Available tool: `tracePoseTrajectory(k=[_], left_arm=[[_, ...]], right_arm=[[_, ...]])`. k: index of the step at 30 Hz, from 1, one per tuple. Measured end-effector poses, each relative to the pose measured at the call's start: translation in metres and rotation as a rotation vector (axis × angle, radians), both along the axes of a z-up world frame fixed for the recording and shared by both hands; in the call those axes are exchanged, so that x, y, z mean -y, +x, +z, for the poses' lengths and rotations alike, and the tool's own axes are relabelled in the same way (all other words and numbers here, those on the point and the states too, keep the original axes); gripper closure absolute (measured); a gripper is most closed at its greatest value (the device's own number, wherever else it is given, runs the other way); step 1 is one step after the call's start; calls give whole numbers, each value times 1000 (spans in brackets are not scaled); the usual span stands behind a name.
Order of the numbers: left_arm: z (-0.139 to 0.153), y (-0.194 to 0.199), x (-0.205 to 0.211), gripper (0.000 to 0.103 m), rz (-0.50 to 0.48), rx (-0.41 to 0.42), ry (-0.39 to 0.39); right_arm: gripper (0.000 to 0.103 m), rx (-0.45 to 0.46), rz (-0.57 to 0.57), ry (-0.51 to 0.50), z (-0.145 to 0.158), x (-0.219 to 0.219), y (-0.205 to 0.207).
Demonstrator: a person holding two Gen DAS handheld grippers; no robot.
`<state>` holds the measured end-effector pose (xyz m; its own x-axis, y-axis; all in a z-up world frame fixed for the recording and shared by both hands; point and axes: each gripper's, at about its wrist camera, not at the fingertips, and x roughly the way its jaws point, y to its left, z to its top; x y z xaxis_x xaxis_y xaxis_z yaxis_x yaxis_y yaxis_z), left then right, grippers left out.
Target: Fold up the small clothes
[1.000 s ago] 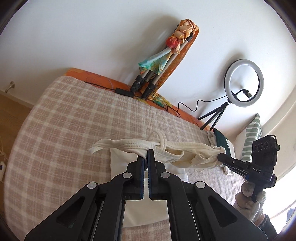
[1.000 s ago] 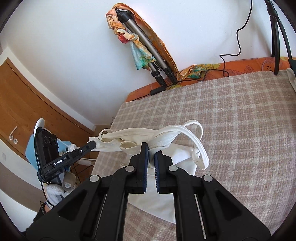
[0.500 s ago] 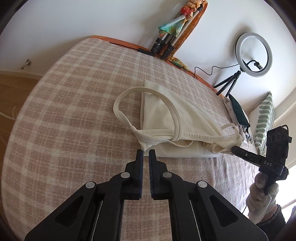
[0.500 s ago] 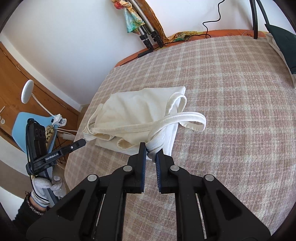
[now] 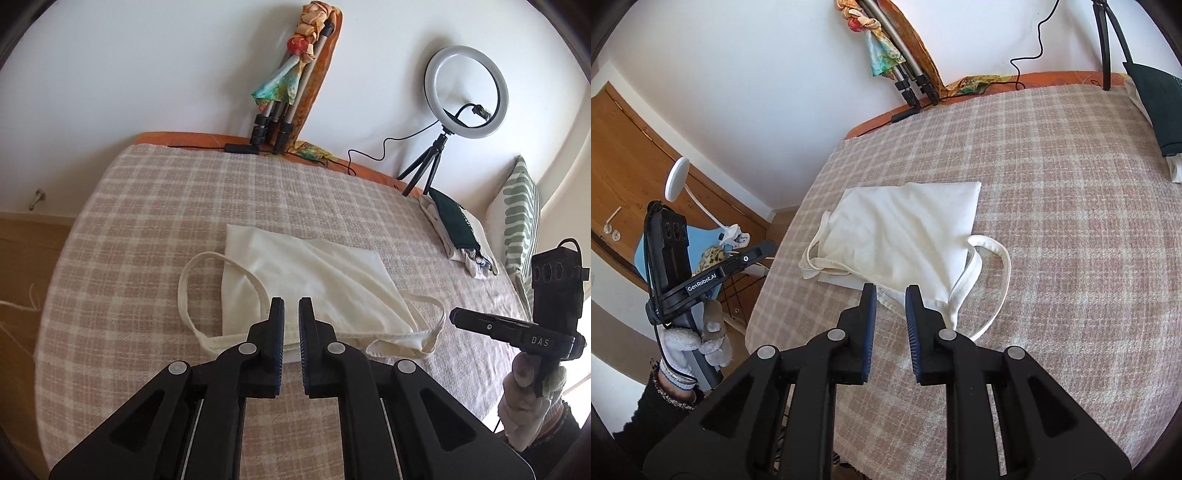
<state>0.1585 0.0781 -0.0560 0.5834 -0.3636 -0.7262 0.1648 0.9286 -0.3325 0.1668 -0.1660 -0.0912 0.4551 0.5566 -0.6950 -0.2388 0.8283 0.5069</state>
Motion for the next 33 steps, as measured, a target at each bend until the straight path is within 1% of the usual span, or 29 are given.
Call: tracePoseTrajectory(k=[1,2,5,7,10,12,14,16,18,20,21,23,25,27,30,33], left_arm=[[-2,7,5,97,-6,2,20],[-5,13,9,97,-16,-3,32],[-23,27,12,97,-18,-58,37],[-36,28,10,97,-18,-88,60],[-56,19,5,97,-30,-139,112],[-67,10,-1,97,-29,-164,148],[-71,1,-11,97,-13,-180,138],[-69,-7,-20,97,13,-178,123],[-59,-15,-25,97,47,-144,101],[-49,-18,-24,97,56,-94,107],[-46,-18,-22,97,56,-71,120],[-46,-13,-17,97,40,-60,133],[-55,-6,-15,97,30,-87,127],[-65,-1,-13,97,25,-121,133],[-78,-1,-8,97,1,-161,150],[-76,-7,-4,97,-14,-155,175]], right_arm=[[72,-5,-21,3,-3,3,8],[68,-15,-40,17,-6,8,17],[68,-66,-72,80,-21,21,46],[68,-97,-98,115,-32,28,66],[67,-138,-121,167,-47,36,92],[68,-163,-126,177,-56,35,107],[67,-184,-120,171,-64,30,119],[67,-201,-110,166,-72,23,129],[68,-218,-100,177,-79,18,135],[68,-229,-105,172,-83,14,139],[69,-225,-105,174,-84,12,141],[87,-220,-101,164,-83,9,144],[94,-202,-102,160,-81,8,146],[96,-178,-107,144,-76,7,147],[97,-151,-136,84,-71,9,155],[98,-151,-163,59,-75,14,161]])
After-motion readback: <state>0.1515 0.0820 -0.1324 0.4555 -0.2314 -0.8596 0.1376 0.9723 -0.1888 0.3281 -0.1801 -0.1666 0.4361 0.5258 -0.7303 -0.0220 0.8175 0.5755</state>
